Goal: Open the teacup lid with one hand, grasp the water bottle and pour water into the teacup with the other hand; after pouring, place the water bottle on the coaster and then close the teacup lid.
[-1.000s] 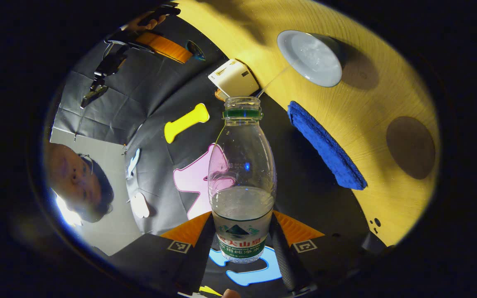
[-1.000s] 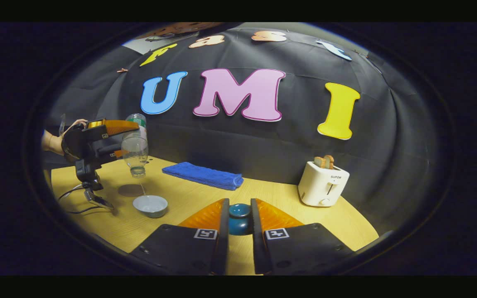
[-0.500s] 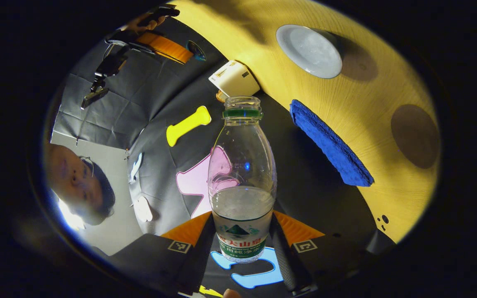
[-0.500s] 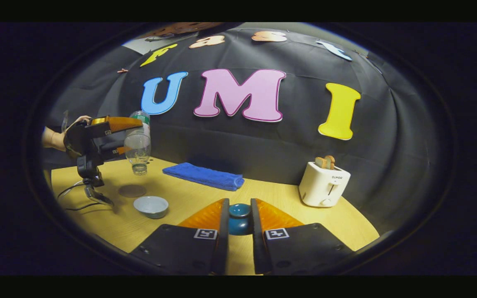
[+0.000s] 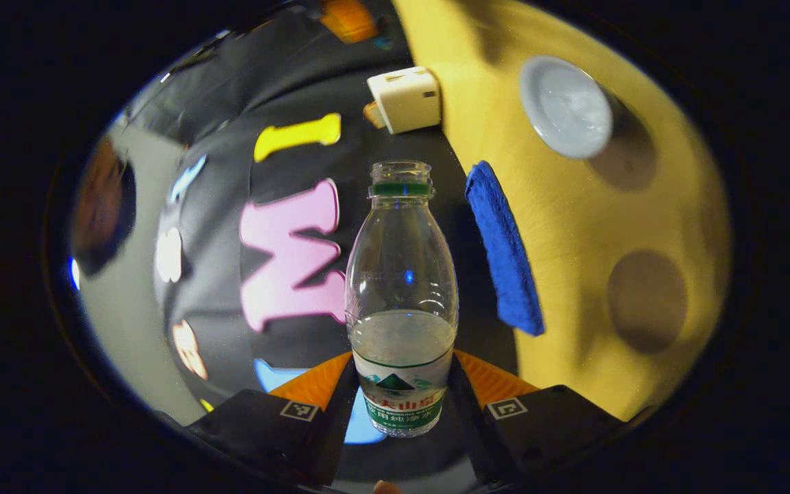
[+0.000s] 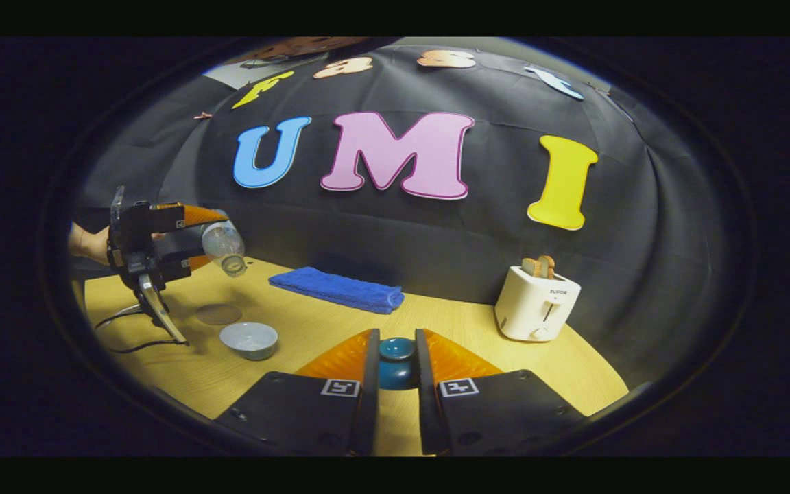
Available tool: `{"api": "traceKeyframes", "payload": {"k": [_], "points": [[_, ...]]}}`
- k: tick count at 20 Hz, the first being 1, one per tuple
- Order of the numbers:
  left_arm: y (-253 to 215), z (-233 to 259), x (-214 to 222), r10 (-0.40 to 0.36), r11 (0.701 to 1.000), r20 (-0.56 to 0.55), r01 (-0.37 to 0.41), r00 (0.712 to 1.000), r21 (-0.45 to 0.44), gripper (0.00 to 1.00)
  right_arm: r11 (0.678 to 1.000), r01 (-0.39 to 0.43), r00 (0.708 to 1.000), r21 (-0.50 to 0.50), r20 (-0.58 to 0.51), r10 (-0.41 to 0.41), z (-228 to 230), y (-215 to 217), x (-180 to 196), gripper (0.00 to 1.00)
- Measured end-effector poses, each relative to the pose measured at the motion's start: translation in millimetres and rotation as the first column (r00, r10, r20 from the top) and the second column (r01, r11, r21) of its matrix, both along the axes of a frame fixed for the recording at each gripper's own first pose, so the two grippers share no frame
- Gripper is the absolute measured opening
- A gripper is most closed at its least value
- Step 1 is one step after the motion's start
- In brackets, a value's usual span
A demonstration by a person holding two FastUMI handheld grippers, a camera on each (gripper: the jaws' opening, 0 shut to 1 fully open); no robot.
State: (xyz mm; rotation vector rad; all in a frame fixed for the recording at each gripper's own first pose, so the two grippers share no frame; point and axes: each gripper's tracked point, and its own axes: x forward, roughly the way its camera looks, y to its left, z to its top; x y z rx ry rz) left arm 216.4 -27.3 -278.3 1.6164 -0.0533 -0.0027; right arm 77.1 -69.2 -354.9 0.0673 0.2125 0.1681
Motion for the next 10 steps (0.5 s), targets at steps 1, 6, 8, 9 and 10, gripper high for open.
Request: {"api": "traceKeyframes", "payload": {"k": [1, 6, 8, 9, 10], "points": [[2, -6, -2, 0.014, 0.992, -0.032, -0.018, 0.999, -0.122, 0.74, 1.000, -0.003, 1.000, -0.001, -0.001, 0.003, 0, 1, 0, 0.27], [6, -17, -5, 0.009, 0.702, -0.160, -0.120, 0.987, -0.702, 0.74, 1.000, -0.021, 1.000, -0.007, -0.008, 0.021, -3, 9, 0, 0.32], [5, -19, -7, -0.024, 0.480, -0.198, -0.162, 0.980, -0.862, 0.74, 1.000, -0.026, 1.000, -0.006, -0.010, 0.025, -3, 12, 1, 0.32], [3, -19, -7, -0.045, 0.365, -0.209, -0.179, 0.977, -0.914, 0.74, 1.000, -0.025, 1.000, -0.004, -0.008, 0.025, -2, 12, 2, 0.32], [5, -17, -11, -0.064, 0.263, -0.211, -0.188, 0.975, -0.946, 0.74, 1.000, -0.026, 1.000, -0.004, -0.007, 0.026, -2, 13, 2, 0.32]]}}
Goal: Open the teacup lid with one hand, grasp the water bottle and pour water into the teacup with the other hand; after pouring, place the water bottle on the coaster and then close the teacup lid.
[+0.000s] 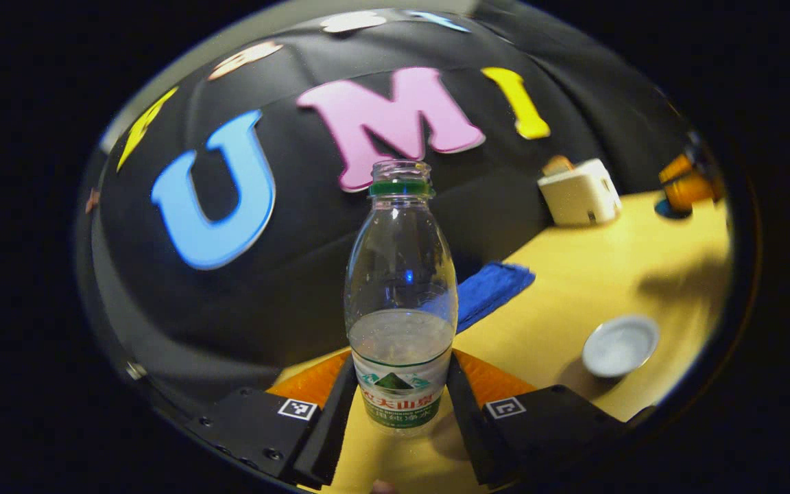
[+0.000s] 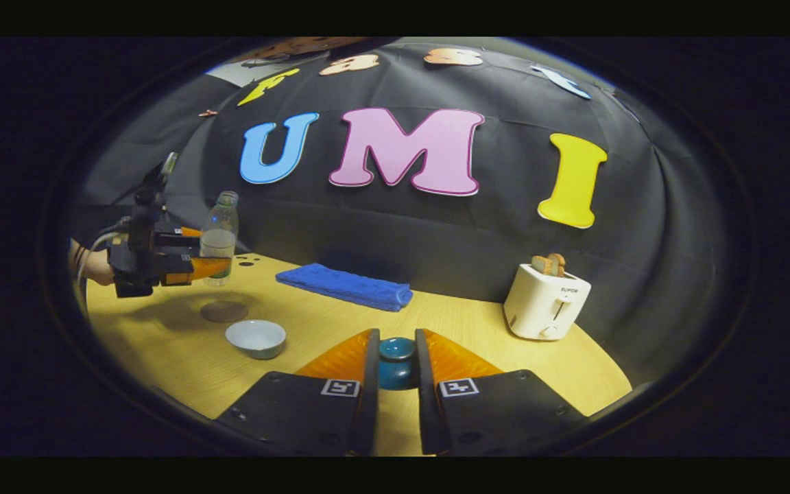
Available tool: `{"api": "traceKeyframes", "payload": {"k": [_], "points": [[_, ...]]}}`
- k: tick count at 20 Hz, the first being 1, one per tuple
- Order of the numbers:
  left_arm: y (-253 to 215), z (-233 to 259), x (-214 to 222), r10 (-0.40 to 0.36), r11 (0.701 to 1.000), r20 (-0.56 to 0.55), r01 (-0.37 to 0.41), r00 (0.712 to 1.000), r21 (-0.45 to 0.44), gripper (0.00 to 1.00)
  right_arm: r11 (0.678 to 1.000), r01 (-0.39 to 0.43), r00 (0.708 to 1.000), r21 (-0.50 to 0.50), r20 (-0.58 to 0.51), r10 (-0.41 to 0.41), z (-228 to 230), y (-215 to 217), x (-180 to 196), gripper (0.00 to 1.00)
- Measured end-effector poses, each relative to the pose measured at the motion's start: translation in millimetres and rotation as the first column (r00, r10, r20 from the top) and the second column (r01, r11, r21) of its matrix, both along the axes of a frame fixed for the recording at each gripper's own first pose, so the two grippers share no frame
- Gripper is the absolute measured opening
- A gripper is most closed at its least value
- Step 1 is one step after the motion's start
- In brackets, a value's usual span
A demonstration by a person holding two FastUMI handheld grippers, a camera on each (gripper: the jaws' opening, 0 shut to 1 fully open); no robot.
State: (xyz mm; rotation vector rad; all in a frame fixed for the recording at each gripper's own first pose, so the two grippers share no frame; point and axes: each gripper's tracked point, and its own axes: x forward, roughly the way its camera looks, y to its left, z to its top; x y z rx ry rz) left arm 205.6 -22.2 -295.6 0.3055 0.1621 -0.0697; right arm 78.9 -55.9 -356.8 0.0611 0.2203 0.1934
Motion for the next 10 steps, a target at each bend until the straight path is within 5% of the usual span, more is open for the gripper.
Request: {"api": "traceKeyframes", "payload": {"k": [5, 10], "points": [[-4, -13, -3, -0.011, 0.933, -0.073, -0.016, 0.997, -0.359, 0.74, 1.000, -0.006, 1.000, -0.002, 0.003, 0.006, 1, 4, 1, 0.32], [5, -33, -5, 0.021, 0.915, -0.117, -0.066, 0.993, -0.399, 0.75, 1.000, -0.009, 1.000, -0.005, 0.000, 0.009, 1, 4, 1, 0.27]]}}
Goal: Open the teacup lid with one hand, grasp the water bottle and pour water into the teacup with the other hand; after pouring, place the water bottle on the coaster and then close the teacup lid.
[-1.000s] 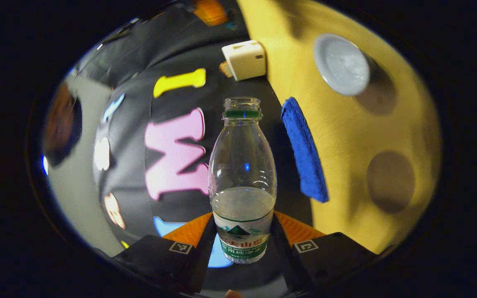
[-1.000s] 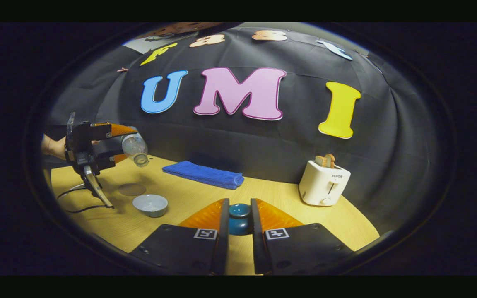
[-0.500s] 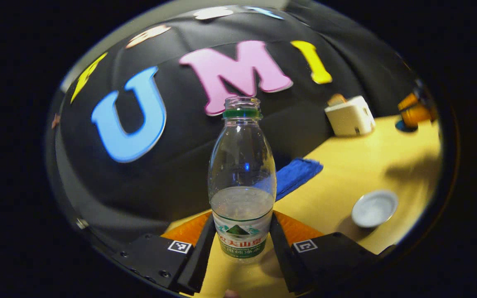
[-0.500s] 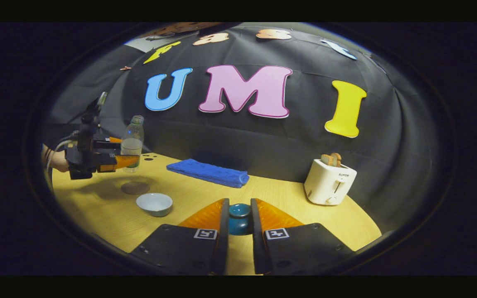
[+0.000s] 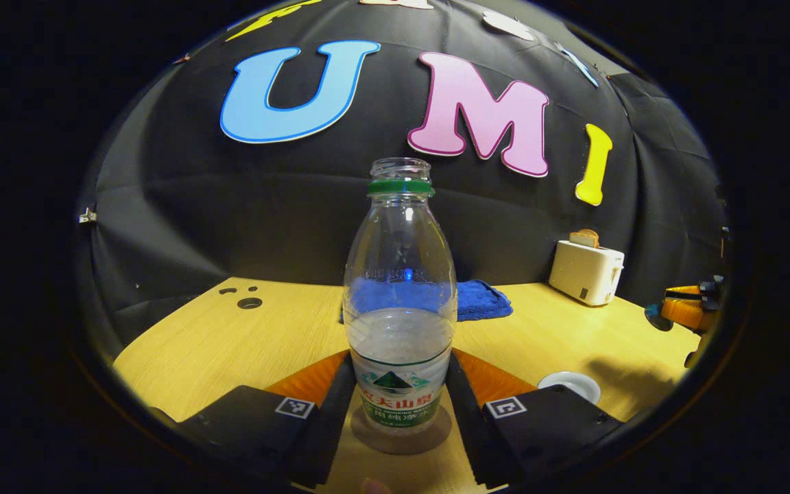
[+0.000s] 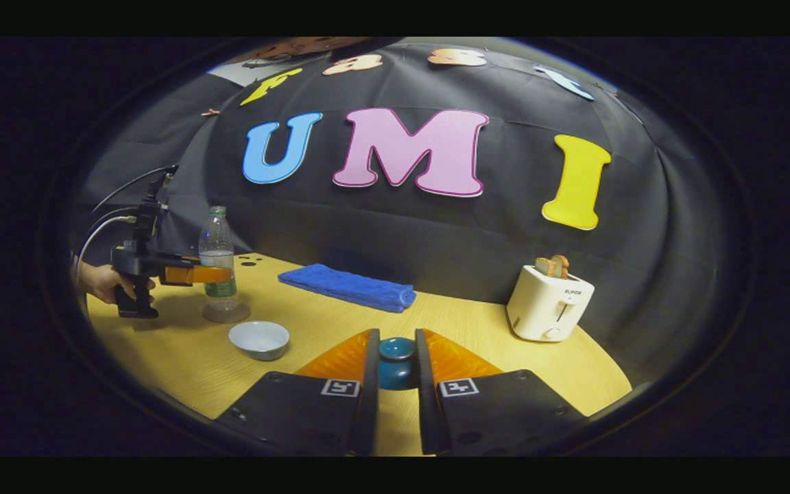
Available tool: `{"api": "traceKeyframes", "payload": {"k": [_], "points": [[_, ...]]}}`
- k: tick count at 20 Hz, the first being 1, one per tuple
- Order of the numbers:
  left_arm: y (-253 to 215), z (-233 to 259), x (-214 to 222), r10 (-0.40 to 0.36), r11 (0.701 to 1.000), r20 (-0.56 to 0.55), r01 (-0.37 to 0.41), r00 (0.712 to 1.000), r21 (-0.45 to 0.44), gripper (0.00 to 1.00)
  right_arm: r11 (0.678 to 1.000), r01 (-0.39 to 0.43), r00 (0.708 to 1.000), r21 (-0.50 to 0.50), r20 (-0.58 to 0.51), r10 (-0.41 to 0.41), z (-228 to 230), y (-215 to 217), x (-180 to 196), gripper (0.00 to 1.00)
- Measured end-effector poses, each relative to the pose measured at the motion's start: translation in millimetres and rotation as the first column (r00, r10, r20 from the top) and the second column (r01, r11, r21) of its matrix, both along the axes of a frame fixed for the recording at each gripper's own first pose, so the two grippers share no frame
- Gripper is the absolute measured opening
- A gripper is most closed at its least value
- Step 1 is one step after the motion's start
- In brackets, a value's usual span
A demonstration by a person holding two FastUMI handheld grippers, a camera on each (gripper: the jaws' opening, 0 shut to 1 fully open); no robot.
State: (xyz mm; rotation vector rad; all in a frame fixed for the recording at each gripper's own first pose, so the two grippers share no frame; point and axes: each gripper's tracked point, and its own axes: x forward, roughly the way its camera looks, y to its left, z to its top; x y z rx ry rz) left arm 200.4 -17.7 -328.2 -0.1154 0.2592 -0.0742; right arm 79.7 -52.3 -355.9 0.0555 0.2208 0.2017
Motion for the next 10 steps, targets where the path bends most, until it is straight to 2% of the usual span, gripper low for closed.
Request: {"api": "traceKeyframes", "payload": {"k": [4, 5, 6, 7, 8, 9, 10], "points": [[-8.2, -4.8, 3.1, -0.017, 0.999, 0.002, 0.017, 1.000, 0.031, 0.76, 1.000, -0.001, 1.000, 0.001, -0.006, 0.001, -0.8, 1.0, 0.7, 0.27], [-9.4, -4.9, 3.0, -0.019, 0.999, 0.001, 0.019, 1.000, 0.027, 0.76, 1.000, 0.000, 1.000, 0.002, -0.004, 0.000, 0.3, 1.4, 1.2, 0.32], [-11.9, -7.7, 3.5, -0.023, 1.000, -0.001, 0.023, 1.000, 0.020, 0.76, 1.000, -0.001, 1.000, 0.002, -0.002, 0.001, 1.5, 1.6, 1.3, 0.27], [-11.6, -10.8, 3.6, -0.021, 1.000, -0.007, 0.021, 1.000, 0.011, 0.78, 1.000, 0.000, 1.000, 0.001, 0.002, 0.000, 3.0, 2.5, 1.5, 0.32], [-10.6, -9.3, 4.1, -0.017, 1.000, -0.005, 0.017, 1.000, 0.006, 0.79, 1.000, 0.000, 1.000, 0.002, 0.003, 0.000, 4.0, 3.0, 1.4, 0.27], [-8.9, -8.2, 3.4, -0.011, 1.000, -0.001, 0.011, 1.000, 0.001, 0.79, 1.000, 0.000, 1.000, 0.004, 0.003, 0.000, 3.8, 2.8, 1.2, 0.32], [-8.5, -9.1, 1.6, -0.007, 1.000, 0.001, 0.007, 1.000, -0.001, 0.89, 1.000, 0.001, 1.000, 0.005, 0.000, -0.001, 3.2, 3.0, 0.3, 0.27]]}}
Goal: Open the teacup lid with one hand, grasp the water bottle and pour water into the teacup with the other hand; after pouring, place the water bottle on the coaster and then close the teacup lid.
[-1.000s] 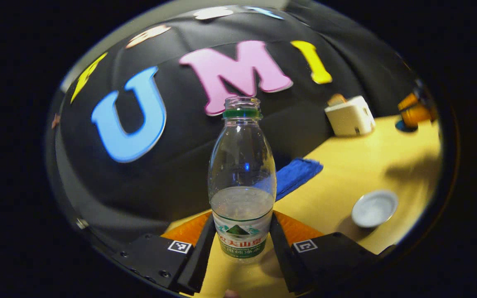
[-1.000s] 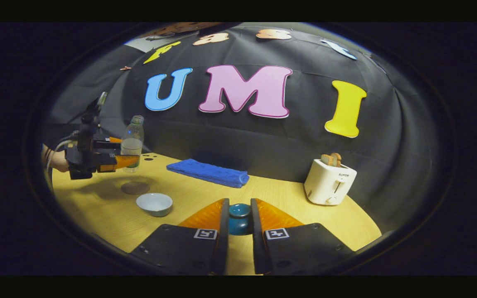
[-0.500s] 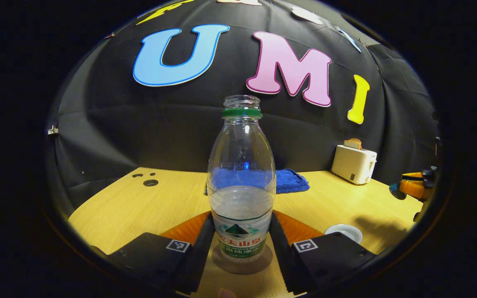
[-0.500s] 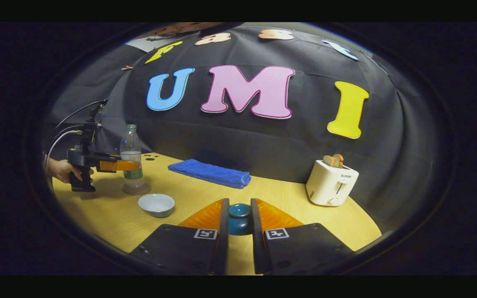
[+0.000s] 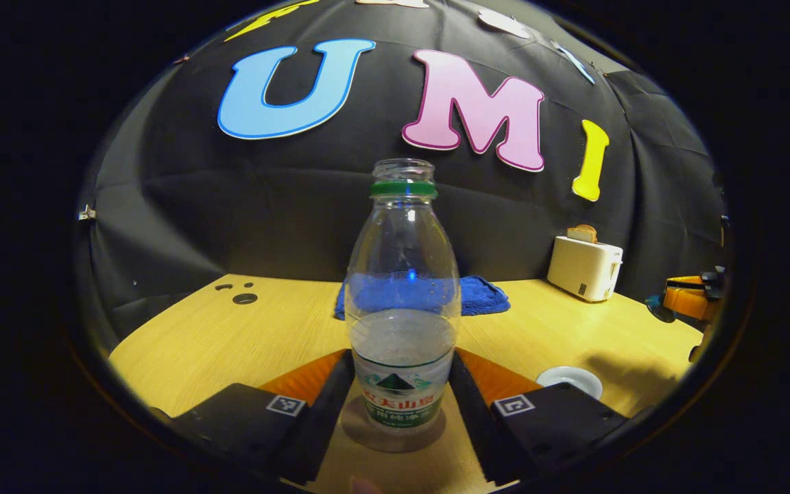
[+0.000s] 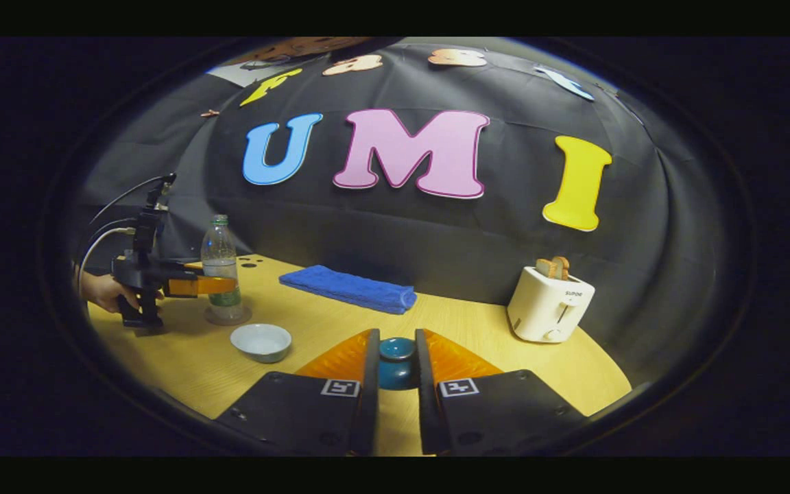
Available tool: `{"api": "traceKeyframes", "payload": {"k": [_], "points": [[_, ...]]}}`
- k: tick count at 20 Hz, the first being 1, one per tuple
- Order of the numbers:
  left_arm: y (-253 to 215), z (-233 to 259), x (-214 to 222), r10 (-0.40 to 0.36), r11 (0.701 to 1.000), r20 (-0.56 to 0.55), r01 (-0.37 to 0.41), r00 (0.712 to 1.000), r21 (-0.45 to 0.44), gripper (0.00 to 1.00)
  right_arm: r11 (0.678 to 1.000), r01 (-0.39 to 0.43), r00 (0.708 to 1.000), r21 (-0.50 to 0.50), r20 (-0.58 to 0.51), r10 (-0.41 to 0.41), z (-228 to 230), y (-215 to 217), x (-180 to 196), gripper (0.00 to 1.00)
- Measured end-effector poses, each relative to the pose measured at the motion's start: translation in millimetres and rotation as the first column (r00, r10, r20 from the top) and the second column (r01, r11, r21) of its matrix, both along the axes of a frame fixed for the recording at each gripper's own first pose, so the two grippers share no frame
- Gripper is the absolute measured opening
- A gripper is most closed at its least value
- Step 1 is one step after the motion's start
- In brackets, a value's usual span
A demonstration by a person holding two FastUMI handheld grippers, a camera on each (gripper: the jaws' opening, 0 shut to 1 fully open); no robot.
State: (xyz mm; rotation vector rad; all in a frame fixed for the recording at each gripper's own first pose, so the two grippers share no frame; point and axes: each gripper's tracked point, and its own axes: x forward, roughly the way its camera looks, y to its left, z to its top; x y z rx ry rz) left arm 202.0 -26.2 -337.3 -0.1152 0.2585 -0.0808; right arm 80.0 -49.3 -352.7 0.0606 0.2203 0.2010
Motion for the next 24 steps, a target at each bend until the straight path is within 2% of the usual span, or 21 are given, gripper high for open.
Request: {"api": "traceKeyframes", "payload": {"k": [1, 2, 3, 4, 5, 6, 7, 8, 9, 13, 14, 15, 17, 20, 21, 22, 23, 24], "points": [[1, -2, -2, 0.000, 1.000, -0.006, 0.000, 1.000, -0.003, 0.99, 1.000, 0.000, 1.000, 0.004, -0.001, 0.000, 0, 1, 0, 0.32], [0, -2, -4, -0.007, 1.000, -0.013, 0.007, 1.000, -0.016, 0.97, 1.000, -0.002, 1.000, 0.008, 0.000, 0.002, 0, 4, 0, 0.27], [-3, -2, -10, -0.013, 0.999, -0.013, 0.013, 1.000, -0.036, 0.95, 1.000, -0.010, 1.000, 0.017, 0.001, 0.010, 2, 10, 0, 0.32], [-5, -2, -16, -0.022, 0.999, -0.015, 0.022, 1.000, -0.036, 0.95, 1.000, -0.015, 1.000, 0.023, 0.000, 0.015, 3, 14, 0, 0.32], [-4, -5, -21, -0.027, 0.999, -0.020, 0.027, 0.999, -0.025, 0.95, 0.999, -0.022, 1.000, 0.031, 0.000, 0.022, 3, 18, 1, 0.27], [-3, -7, -27, -0.029, 0.999, -0.029, 0.029, 0.999, -0.013, 0.95, 0.999, -0.029, 1.000, 0.038, 0.002, 0.029, 4, 23, 2, 0.28], [-2, -10, -34, -0.031, 1.000, -0.040, 0.031, 0.999, -0.006, 0.95, 0.998, -0.038, 0.999, 0.047, 0.004, 0.038, 6, 29, 3, 0.32], [-2, -11, -45, -0.031, 1.000, -0.048, 0.031, 0.998, -0.004, 0.95, 0.997, -0.049, 0.999, 0.057, 0.006, 0.049, 7, 37, 4, 0.27], [0, -11, -53, -0.027, 1.000, -0.055, 0.027, 0.998, -0.001, 0.95, 0.996, -0.060, 0.998, 0.069, 0.009, 0.060, 8, 45, 5, 0.28], [14, -10, -80, 0.041, 0.998, -0.078, -0.038, 0.996, 0.048, 0.95, 0.985, -0.109, 0.994, 0.131, -0.003, 0.110, 6, 87, 8, 0.28], [15, -8, -87, 0.056, 0.997, -0.080, -0.051, 0.995, 0.059, 0.95, 0.982, -0.120, 0.992, 0.148, -0.006, 0.123, 6, 98, 10, 0.23], [17, -6, -94, 0.070, 0.995, -0.085, -0.064, 0.994, 0.073, 0.95, 0.977, -0.132, 0.991, 0.168, -0.012, 0.136, 5, 109, 11, 0.28], [17, 0, -108, 0.099, 0.992, -0.082, -0.092, 0.992, 0.082, 0.95, 0.968, -0.151, 0.987, 0.200, -0.019, 0.158, 3, 130, 14, 0.28], [11, 6, -121, 0.111, 0.992, -0.080, -0.106, 0.991, 0.060, 0.95, 0.962, -0.172, 0.983, 0.211, -0.027, 0.182, 0, 152, 17, 0.27], [11, 8, -124, 0.117, 0.992, -0.074, -0.112, 0.990, 0.060, 0.95, 0.961, -0.180, 0.981, 0.213, -0.030, 0.190, -2, 158, 18, 0.22], [10, 11, -126, 0.119, 0.991, -0.067, -0.115, 0.991, 0.062, 0.95, 0.960, -0.184, 0.980, 0.212, -0.035, 0.196, -6, 163, 19, 0.27], [8, 12, -129, 0.117, 0.991, -0.065, -0.113, 0.991, 0.069, 0.95, 0.959, -0.190, 0.978, 0.211, -0.042, 0.203, -9, 168, 20, 0.27], [8, 12, -131, 0.115, 0.991, -0.064, -0.110, 0.991, 0.078, 0.95, 0.958, -0.195, 0.977, 0.209, -0.050, 0.209, -13, 171, 20, 0.22]]}}
